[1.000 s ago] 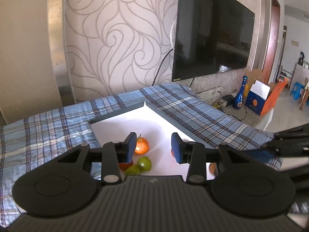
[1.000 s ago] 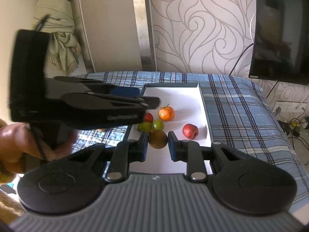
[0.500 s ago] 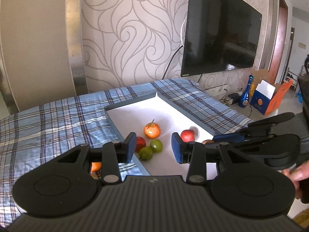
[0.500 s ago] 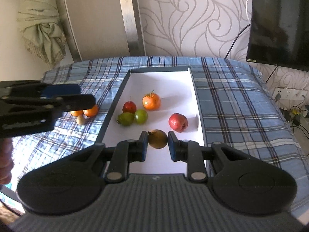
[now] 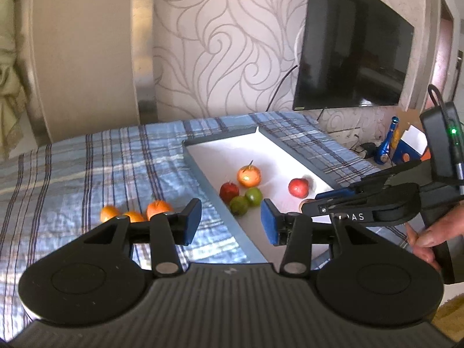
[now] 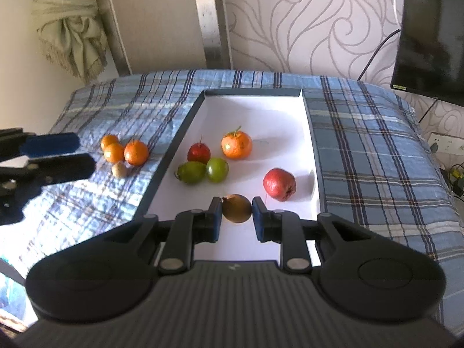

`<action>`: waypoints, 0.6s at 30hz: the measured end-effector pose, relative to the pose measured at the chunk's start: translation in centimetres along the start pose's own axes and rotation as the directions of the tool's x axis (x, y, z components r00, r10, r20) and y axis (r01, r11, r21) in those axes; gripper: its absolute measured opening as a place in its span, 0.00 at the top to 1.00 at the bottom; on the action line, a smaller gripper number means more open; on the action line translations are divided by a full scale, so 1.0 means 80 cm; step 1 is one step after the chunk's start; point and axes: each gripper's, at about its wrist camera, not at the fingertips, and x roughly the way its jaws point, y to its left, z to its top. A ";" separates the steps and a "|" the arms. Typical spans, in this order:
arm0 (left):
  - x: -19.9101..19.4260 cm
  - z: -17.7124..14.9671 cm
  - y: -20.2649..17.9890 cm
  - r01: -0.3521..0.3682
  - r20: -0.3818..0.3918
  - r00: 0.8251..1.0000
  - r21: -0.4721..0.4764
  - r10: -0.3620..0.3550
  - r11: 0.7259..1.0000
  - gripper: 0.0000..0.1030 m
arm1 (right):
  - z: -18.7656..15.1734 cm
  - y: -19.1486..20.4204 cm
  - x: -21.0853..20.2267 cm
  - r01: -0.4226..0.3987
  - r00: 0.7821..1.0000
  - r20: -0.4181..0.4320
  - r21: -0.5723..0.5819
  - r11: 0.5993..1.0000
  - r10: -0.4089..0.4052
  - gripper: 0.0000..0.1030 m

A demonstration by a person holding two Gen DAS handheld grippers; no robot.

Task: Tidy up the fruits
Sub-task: 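Carry the brown kiwi into the tray and open the right gripper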

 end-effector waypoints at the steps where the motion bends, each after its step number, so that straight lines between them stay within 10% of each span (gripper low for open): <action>1: -0.001 -0.002 0.001 -0.008 -0.002 1.000 -0.011 0.008 1.000 0.50 | 0.000 -0.001 0.003 -0.004 1.000 -0.009 -0.001 1.000 0.004 0.75; 18: -0.030 -0.025 0.046 -0.115 -0.053 0.992 -0.076 0.111 0.990 0.50 | 0.001 -0.002 0.030 0.042 0.999 -0.006 0.010 0.999 -0.042 0.74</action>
